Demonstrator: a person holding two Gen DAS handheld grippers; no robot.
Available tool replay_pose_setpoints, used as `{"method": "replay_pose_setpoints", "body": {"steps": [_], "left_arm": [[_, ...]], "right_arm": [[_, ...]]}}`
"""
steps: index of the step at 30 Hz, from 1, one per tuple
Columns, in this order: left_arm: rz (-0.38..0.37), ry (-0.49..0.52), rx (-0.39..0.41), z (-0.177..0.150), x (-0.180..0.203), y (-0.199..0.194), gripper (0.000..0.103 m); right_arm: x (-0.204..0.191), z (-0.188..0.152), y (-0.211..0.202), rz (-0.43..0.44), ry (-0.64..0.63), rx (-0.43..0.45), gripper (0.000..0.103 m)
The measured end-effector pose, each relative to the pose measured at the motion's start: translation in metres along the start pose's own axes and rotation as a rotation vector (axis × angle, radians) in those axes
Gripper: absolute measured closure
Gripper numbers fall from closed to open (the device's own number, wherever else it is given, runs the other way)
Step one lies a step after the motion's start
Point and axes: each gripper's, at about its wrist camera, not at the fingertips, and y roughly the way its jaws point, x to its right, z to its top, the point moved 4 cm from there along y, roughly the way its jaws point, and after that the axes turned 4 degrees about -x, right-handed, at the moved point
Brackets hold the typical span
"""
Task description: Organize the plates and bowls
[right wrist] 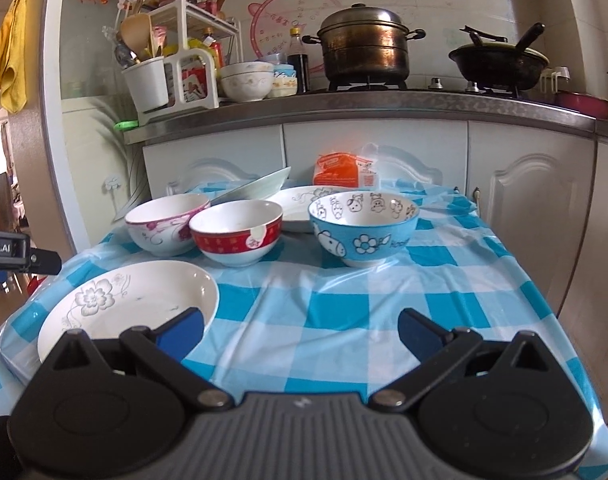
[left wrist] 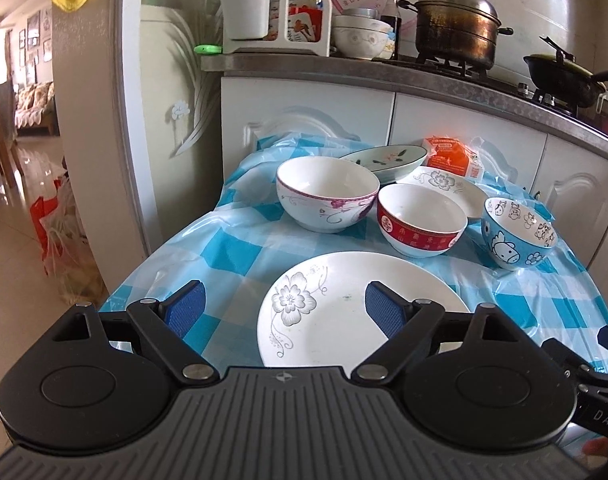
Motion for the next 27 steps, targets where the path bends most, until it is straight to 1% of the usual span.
{"method": "replay_pose_setpoints", "body": {"steps": [5,12,27], "left_arm": [[0.005,0.026,0.009,0.000,0.004,-0.007,0.000],[0.005,0.053,0.022,-0.001,0.012,-0.018,0.000],[-0.030,0.159,0.063,0.003,0.039,-0.042,0.000]], "right_arm": [[0.005,-0.001,-0.005,-0.001,0.019,-0.004,0.001],[0.014,-0.004,-0.014,-0.012,0.047,0.015,0.001],[0.038,-0.015,-0.026,-0.020,0.114,0.004,0.001]]}}
